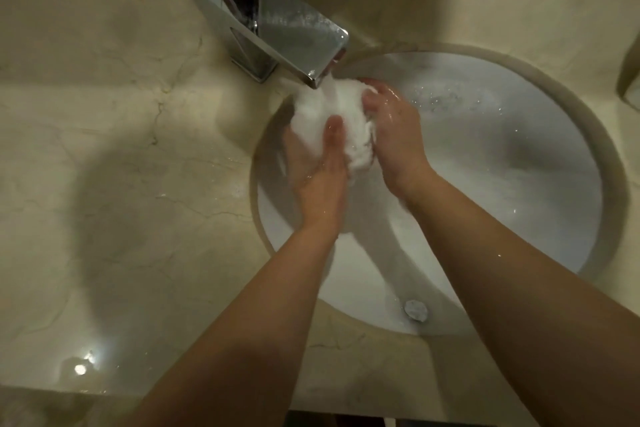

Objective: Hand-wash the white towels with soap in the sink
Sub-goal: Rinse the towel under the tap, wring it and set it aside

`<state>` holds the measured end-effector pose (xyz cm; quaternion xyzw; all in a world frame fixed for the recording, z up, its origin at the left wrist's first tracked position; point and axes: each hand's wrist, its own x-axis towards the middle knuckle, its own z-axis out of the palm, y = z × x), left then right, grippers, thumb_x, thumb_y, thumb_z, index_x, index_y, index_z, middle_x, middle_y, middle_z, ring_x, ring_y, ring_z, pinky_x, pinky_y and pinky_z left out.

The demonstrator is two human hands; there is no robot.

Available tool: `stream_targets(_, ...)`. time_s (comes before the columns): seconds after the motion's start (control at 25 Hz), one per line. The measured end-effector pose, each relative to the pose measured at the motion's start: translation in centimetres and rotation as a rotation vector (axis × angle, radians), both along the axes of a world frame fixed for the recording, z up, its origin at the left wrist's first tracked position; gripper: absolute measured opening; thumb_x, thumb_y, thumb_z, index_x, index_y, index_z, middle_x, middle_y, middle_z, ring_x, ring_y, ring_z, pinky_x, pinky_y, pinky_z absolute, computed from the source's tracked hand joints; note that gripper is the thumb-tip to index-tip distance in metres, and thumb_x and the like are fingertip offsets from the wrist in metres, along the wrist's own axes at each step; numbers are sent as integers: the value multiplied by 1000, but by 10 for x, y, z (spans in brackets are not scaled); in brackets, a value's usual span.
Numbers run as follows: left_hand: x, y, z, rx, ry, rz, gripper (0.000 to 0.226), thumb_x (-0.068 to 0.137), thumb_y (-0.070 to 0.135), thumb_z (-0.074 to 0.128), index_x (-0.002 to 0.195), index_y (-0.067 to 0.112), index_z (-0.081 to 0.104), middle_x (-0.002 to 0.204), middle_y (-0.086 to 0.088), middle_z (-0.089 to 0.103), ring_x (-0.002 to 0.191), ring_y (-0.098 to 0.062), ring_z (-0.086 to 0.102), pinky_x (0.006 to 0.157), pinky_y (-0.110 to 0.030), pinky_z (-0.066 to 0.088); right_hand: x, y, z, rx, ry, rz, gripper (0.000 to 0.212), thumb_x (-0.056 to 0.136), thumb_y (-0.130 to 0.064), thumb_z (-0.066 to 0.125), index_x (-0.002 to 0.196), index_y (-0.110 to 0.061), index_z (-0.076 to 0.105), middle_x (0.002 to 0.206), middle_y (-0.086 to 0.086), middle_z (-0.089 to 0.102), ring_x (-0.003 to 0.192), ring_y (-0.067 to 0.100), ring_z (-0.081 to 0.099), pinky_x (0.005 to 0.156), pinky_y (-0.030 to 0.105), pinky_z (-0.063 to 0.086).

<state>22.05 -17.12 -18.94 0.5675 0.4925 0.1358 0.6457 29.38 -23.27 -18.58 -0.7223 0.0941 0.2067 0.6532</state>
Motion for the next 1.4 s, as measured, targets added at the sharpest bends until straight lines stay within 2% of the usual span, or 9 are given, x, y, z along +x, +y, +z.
stream_targets(0.08, -5, 6, 5, 186, -49, -101, 70, 87, 67, 55, 142, 24, 49, 133, 10, 58, 122, -3, 56, 108, -20, 42, -5, -2, 11, 21, 40, 51, 22, 100, -24, 52, 114, -19, 68, 104, -1, 71, 90, 3, 66, 77, 17, 51)
stream_targets(0.16, -6, 10, 15, 269, -16, -141, 54, 101, 56, 38, 136, 20, 55, 127, 4, 62, 112, -6, 60, 95, -10, 42, -13, -4, 17, 74, 87, 83, 27, 98, -39, 54, 117, -23, 65, 108, -4, 72, 97, 6, 68, 85, 24, 54)
stream_targets(0.24, -5, 21, 22, 262, 20, -170, 44, 104, 46, 38, 129, 16, 61, 115, 1, 70, 101, -11, 64, 87, -16, 47, -16, -4, 19, 132, 159, 36, 37, 91, -48, 59, 120, -25, 61, 112, -1, 72, 101, 15, 70, 87, 34, 57)
stream_targets(0.4, -15, 47, 27, 36, -74, -190, 61, 75, 60, 73, 123, 28, 56, 90, 22, 71, 85, -2, 69, 84, -32, 58, -22, -2, 16, 197, 196, -14, 35, 95, -34, 57, 122, -12, 61, 109, 15, 70, 96, 34, 70, 68, 35, 57)
stream_targets(0.6, -11, 34, 39, -336, -271, -103, 65, 84, 48, 68, 131, 5, 59, 120, -16, 70, 109, -32, 69, 98, -50, 54, -33, 3, 17, 419, 341, -2, 75, 73, -49, 59, 133, -4, 57, 126, 20, 64, 112, 34, 65, 93, 42, 55)
stream_targets(0.8, -18, 46, 37, -556, -318, -233, 63, 87, 52, 66, 131, 7, 61, 125, -17, 68, 117, -34, 64, 108, -55, 45, -29, 4, 24, 359, 316, 87, 59, 65, -38, 58, 112, -3, 64, 102, 17, 67, 87, 28, 67, 69, 31, 54)
stream_targets(1.0, -20, 53, 37, -335, -285, -167, 56, 84, 41, 75, 126, 7, 61, 118, -16, 71, 109, -34, 69, 100, -54, 52, -25, 4, 18, 72, 49, 129, 43, 83, -45, 51, 119, -23, 60, 114, 5, 68, 103, 21, 67, 88, 38, 55)
stream_targets(1.2, -16, 46, 48, -51, -184, -120, 20, 84, 21, 80, 94, 10, 67, 86, -4, 74, 77, -18, 72, 71, -33, 59, -31, -6, 26, 79, 191, 101, 33, 92, -35, 43, 107, -18, 67, 107, 9, 73, 102, 27, 69, 95, 48, 54)
stream_targets(1.4, -14, 46, 57, -94, -136, -49, 40, 76, 37, 84, 86, 3, 64, 76, -3, 68, 69, -18, 66, 65, -33, 54, -12, -17, 51, -53, 179, 169, 30, 99, -31, 41, 103, -24, 70, 104, 2, 74, 98, 19, 68, 77, 30, 51)
